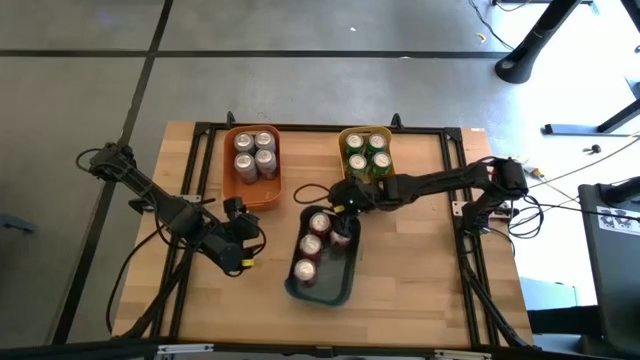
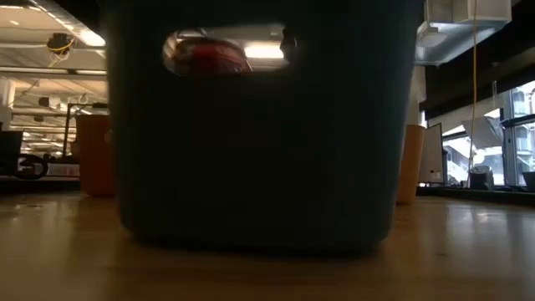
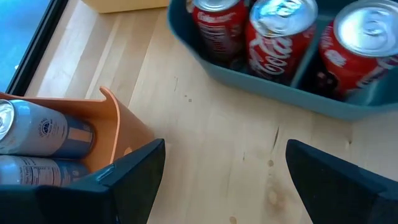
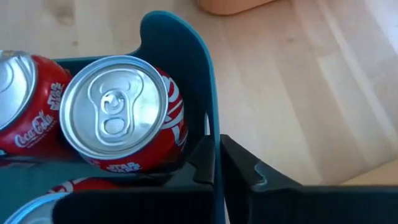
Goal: Sort soda cans
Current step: Move the blue bin to the middle of the orange and yellow bins
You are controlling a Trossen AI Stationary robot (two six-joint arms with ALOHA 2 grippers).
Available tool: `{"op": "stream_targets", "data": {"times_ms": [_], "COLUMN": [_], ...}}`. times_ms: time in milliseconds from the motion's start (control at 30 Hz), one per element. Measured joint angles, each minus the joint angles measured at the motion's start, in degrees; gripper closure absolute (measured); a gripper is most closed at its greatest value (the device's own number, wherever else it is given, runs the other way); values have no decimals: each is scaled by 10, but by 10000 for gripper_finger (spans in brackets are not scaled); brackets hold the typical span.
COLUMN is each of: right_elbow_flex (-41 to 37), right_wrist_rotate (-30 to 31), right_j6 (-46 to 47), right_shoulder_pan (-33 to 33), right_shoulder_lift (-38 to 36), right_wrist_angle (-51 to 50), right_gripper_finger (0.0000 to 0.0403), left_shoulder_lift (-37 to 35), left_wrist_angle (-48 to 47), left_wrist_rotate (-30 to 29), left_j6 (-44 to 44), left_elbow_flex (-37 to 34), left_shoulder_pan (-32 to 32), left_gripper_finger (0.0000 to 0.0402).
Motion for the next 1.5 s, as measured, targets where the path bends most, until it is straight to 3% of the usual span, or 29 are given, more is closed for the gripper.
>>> {"op": "stream_targets", "data": {"times_ms": [867,1500], "right_elbow_flex": [0,1], "right_wrist_rotate": [-38,-142], "right_j6": [-224,-455], "right_shoulder_pan": [-157,-315], "right_shoulder_lift": [71,99], "right_wrist_angle": [194,268], "right_gripper_finger": [395,393], "left_shoulder_lift": [0,0], "left_wrist_angle": [0,2], "left_wrist_rotate": [0,-6], "left_j6": [18,50], "left_elbow_flex": [0,0], "left_shoulder_pan": [37,65], "left_gripper_finger": [82,82]}}
